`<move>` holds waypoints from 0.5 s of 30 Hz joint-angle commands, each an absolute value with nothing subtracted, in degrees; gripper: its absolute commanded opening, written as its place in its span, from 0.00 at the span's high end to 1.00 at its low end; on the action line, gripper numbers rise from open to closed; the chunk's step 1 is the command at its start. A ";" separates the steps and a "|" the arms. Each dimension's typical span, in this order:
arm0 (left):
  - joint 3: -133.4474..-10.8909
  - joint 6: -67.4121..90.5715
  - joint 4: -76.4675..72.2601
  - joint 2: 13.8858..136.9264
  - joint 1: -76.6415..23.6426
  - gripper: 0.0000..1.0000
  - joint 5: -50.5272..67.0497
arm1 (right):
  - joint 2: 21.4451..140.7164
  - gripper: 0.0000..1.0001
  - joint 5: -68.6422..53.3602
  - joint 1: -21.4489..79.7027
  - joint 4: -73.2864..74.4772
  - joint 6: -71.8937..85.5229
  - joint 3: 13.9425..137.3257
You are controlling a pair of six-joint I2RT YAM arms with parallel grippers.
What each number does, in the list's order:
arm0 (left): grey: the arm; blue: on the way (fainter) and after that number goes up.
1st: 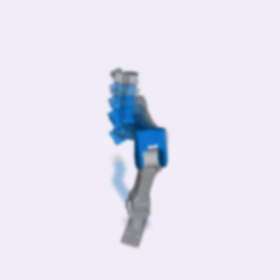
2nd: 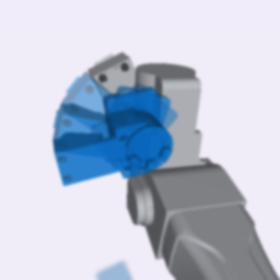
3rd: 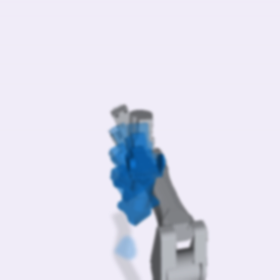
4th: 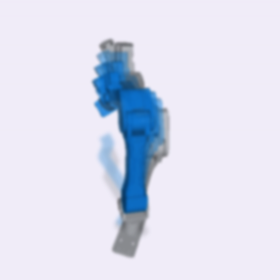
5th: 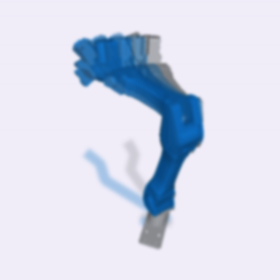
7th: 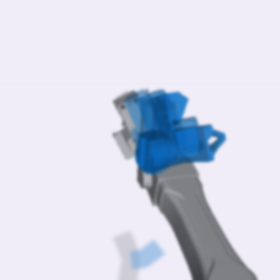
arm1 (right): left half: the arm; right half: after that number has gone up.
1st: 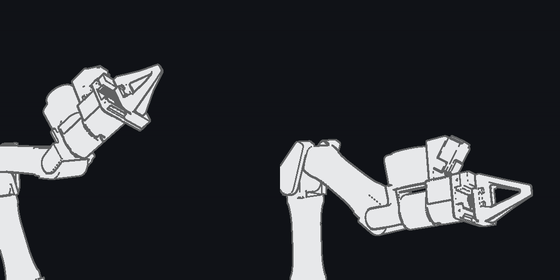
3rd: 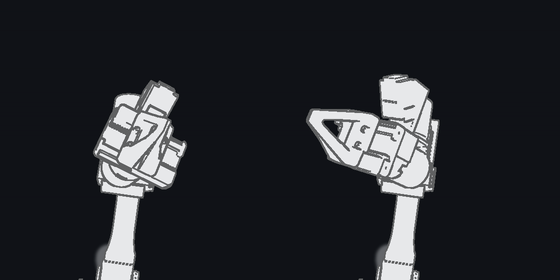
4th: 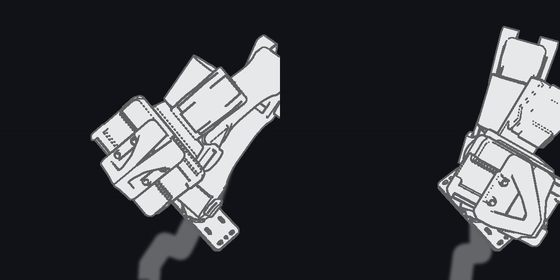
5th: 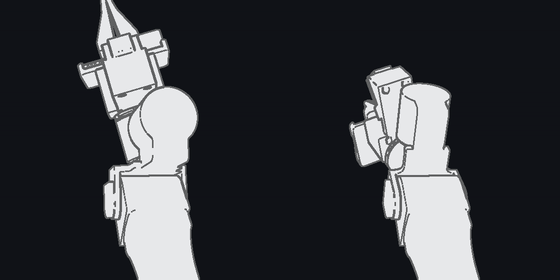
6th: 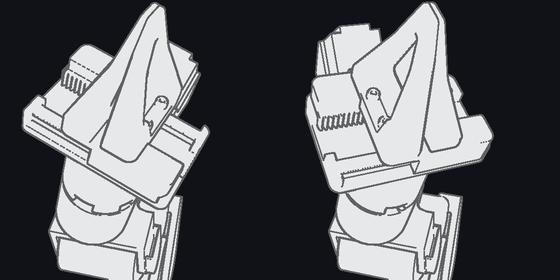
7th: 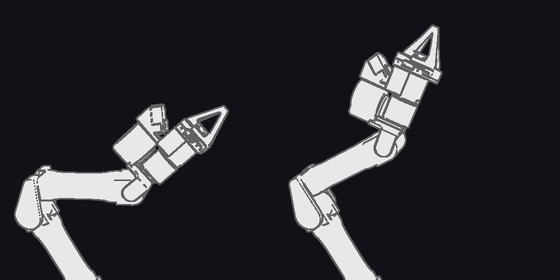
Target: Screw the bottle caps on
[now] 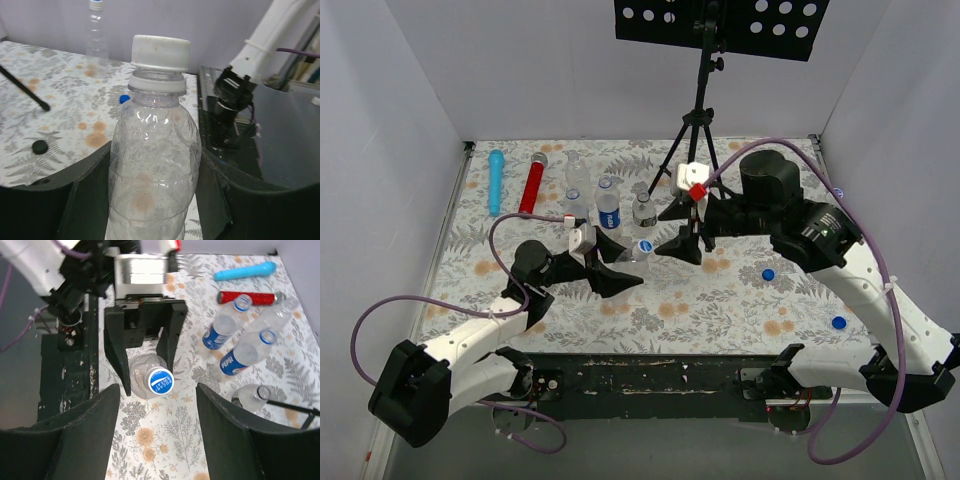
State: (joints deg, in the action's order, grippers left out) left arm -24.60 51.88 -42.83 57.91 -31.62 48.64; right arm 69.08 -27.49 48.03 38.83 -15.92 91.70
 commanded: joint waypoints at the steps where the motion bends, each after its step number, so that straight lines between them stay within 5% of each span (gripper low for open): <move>1: -28.12 55.73 -46.23 59.41 -31.29 0.92 61.95 | 68.20 0.31 -39.89 47.37 40.33 -31.79 88.59; 15: -29.09 55.63 -45.26 59.59 -31.29 0.91 65.13 | 72.77 0.42 -46.76 47.37 44.74 -40.25 87.98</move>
